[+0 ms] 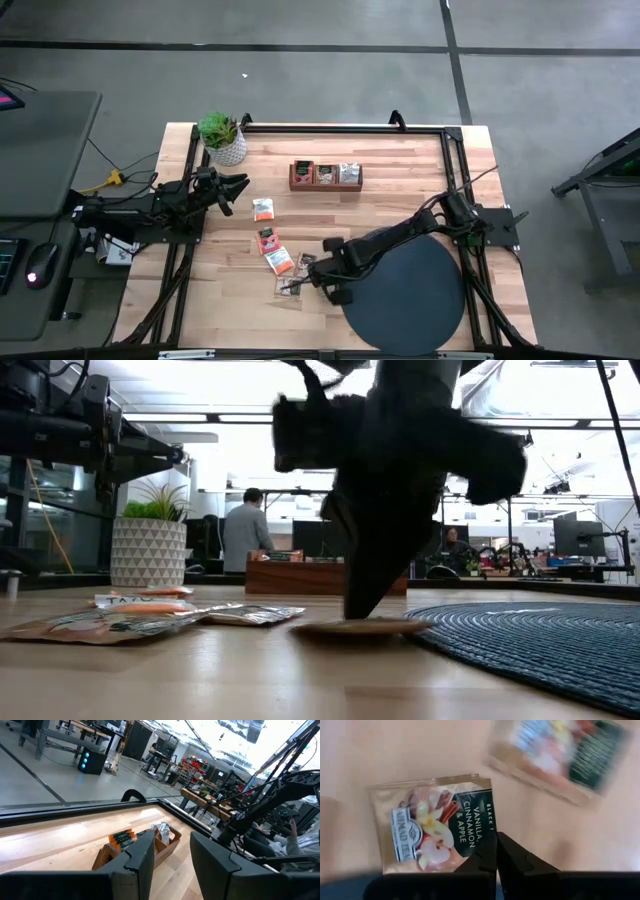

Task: Pick & Place Tea
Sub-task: Put the brown tea sachet into the middle section of the wooden organizer

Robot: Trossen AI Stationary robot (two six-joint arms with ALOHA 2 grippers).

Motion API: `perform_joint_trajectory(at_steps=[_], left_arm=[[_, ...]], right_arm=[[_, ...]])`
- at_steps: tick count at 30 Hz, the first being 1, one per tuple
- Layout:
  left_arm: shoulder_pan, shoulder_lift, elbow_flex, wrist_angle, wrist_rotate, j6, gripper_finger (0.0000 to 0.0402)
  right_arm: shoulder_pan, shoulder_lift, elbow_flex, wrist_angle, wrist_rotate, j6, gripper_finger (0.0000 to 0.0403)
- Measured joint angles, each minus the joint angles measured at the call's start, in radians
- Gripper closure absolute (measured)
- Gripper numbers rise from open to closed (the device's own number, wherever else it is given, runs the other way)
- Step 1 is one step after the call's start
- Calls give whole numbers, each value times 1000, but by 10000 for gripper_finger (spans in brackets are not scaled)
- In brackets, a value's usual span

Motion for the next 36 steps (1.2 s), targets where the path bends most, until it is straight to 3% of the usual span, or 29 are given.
perform_joint_trajectory(at_steps=[15, 36], left_arm=[[0, 0, 0, 0, 1, 0, 278], [0, 0, 0, 0, 1, 0, 278]], right_arm=[[23, -43, 2, -25, 93, 17, 403], [-27, -172, 5, -105, 323, -22, 403]])
